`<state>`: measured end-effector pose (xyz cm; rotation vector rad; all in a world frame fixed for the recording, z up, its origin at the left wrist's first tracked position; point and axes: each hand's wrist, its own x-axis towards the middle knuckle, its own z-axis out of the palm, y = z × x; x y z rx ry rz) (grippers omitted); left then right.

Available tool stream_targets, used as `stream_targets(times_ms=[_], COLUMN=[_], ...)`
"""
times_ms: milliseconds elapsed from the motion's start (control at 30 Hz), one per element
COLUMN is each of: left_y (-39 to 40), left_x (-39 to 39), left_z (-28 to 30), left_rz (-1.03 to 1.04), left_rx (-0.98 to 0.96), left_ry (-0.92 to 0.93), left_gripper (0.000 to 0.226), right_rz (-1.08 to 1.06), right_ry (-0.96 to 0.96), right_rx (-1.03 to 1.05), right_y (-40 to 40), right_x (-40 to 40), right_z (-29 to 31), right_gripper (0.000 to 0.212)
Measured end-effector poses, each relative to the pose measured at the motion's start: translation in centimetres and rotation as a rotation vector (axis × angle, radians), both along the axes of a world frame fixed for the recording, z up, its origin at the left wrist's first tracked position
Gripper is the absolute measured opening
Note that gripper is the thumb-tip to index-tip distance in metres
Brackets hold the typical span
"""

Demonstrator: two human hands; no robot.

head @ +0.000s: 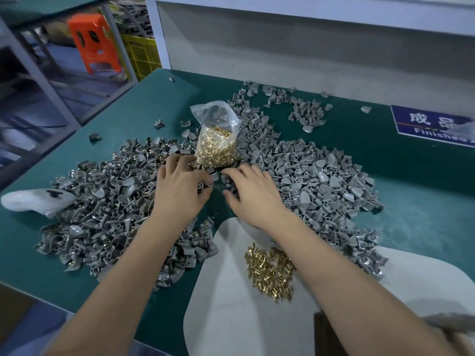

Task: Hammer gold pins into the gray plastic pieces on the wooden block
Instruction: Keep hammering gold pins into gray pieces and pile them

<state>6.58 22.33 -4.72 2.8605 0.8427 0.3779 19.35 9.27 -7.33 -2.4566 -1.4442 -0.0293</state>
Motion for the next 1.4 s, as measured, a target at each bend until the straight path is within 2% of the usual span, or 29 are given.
stream_targets(times_ms=[100,200,300,500,767,867,1033,1233,1400], left_y=[0.1,-0.2,-0.8,-4.0,-7.7,-8.8,-9.6,-10.2,-10.9], left_x=[-0.1,-0.8,-1.8,-3.5,-4.9,-4.7,-3.0,-1.1,0.3], left_z=[-0.2,0.1,0.2,0.1,-0.2,-0.2,-0.1,-0.7,-1.3], left_rz=[-0.017,-0.045,-0.077,-0.119,-0.115,-0.148,-0.198,-0.142,-0.163], left_rx=[-0.021,-0.116,-0.203,-0.354,-0.543,-0.493,-0.365,-0.328,-0.355], left_ry=[-0.062,-0.241,-0.378,-0.423,-0.372,-0.351,-0.185,-0.073,0.018], left_gripper=[0.012,0.016,0.015,0.010,0.012,0.011,0.011,0.010,0.057], right_rz=[0.014,0.090,0.067,0.082,0.079,0.082,-0.031,-0.168,-0.206], right_ry=[-0.009,-0.030,-0.015,0.023,0.039,0.062,0.224,0.306,0.282], right_rx=[-0.028,-0.079,-0.094,-0.064,-0.121,-0.154,0.141,0.265,0.324], right_y=[0.1,0.5,0.2,-1.5,-7.2,-9.5,-13.6,-19.7,-21.7], right_x=[0.2,0.3,0.2,-0.3,1.1,1.2,0.0,-2.7,-4.1], right_z=[0.0,0.2,0.3,1.0,2.4,3.2,5.3,4.8,3.4], right_gripper=[0.051,0.049,0.049,0.027,0.026,0.027,0.030,0.026,0.023])
